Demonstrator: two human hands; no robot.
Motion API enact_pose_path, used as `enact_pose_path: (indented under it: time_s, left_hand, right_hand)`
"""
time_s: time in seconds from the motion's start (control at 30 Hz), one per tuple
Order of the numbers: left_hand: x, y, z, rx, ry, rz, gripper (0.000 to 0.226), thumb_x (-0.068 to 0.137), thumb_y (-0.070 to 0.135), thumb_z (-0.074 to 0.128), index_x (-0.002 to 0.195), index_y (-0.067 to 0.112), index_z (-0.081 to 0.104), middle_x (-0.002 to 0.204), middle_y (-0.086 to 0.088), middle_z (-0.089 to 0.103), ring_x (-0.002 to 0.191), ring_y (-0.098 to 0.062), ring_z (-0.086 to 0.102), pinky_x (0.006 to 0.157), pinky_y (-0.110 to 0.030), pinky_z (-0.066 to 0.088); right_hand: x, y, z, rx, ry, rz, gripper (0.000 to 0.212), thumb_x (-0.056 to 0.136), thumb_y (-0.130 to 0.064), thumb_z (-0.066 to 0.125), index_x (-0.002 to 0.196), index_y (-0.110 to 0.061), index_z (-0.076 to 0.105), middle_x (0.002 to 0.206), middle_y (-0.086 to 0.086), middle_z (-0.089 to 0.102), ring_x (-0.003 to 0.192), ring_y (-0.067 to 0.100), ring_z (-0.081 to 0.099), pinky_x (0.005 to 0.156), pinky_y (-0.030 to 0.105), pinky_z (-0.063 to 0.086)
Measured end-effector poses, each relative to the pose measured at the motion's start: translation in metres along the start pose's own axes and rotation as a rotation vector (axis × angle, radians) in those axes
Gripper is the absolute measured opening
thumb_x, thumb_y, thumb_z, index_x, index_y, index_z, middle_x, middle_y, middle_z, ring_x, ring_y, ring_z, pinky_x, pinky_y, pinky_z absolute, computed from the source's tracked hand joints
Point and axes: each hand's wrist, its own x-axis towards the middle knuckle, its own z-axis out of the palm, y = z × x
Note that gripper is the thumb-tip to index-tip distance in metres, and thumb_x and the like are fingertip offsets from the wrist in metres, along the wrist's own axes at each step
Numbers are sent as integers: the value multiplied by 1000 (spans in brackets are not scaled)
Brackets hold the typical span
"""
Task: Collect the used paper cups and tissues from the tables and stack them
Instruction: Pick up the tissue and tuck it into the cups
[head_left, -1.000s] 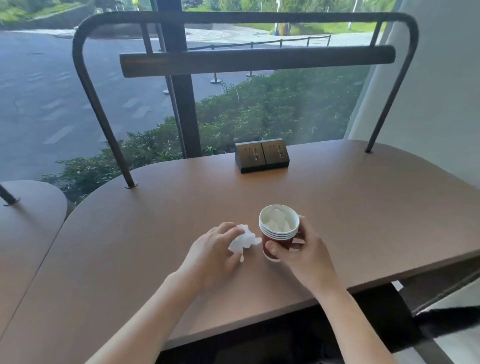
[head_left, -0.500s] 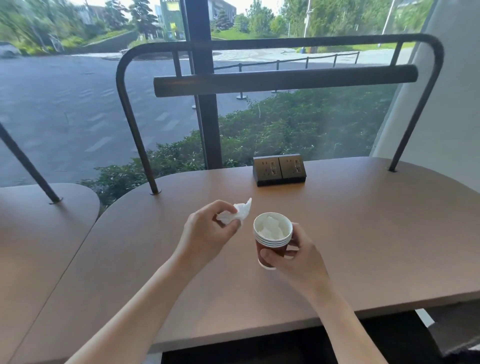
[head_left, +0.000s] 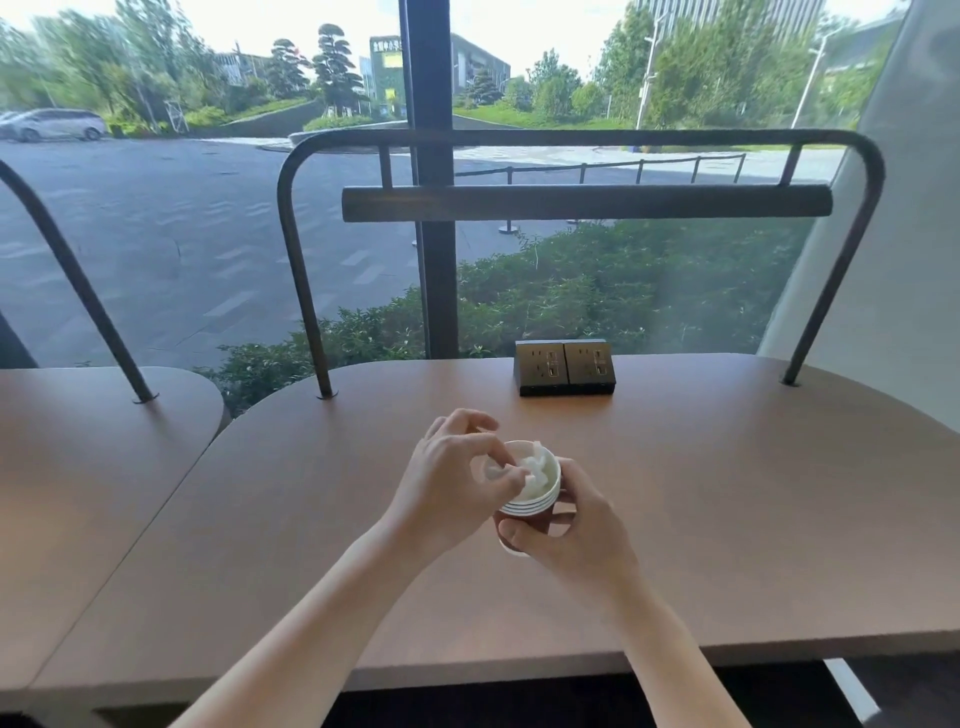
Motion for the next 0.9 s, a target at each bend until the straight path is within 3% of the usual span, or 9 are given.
enact_pose_path:
  time_s: [0.2,0.37,0.53,0.67,0.77,0.9]
  left_hand:
    - [-6,10,3,-16,-73,-1,14,84,39,71,71,33,72,113,17,60,109,-2,49,88,-20,36]
    - [-10,11,2,59,-157,53,22,90,44,61,79,29,74,114,17,60,109,-3,48,89,-21,34]
    - [-19,7,-11,47,-6,130,19,87,47,58,85,32,70,111,22,61,107,0,55,91,-19,40]
    - [-29,-5,-33,86,78,116,16,88,43,56,90,33,68,106,22,63,102,-1,59,88,-23,46]
    - [-45,-25,-59,182,123,56,20,89,44,51,95,33,67,102,22,63,97,-1,60,85,-26,49]
    - [-78,-61,-104,428,105,-101,25,93,45,49,104,33,67,105,20,66,91,-2,63,81,-28,50]
  right_hand:
    - [-10,-3,-6,10,-3,-9,56,71,-27,91,117,-40,64,100,-16,76,92,1,71,82,25,60]
    - [-15,-5,-9,27,-12,-18,53,72,-26,91,116,-41,64,99,-21,75,91,0,72,82,23,59]
    - [-14,-4,-4,39,-8,-42,55,73,-30,90,116,-46,60,101,-30,71,95,-3,69,78,15,56]
    - [-7,-5,11,67,-44,-52,56,72,-33,89,118,-45,60,107,-23,72,99,-2,67,81,22,59]
    - [0,-9,34,96,-98,-61,57,72,-29,91,116,-45,60,107,-21,72,99,-3,66,81,22,58]
    - [5,-22,75,144,-203,-92,58,72,-21,92,111,-49,59,105,-32,69,100,-4,66,76,14,55]
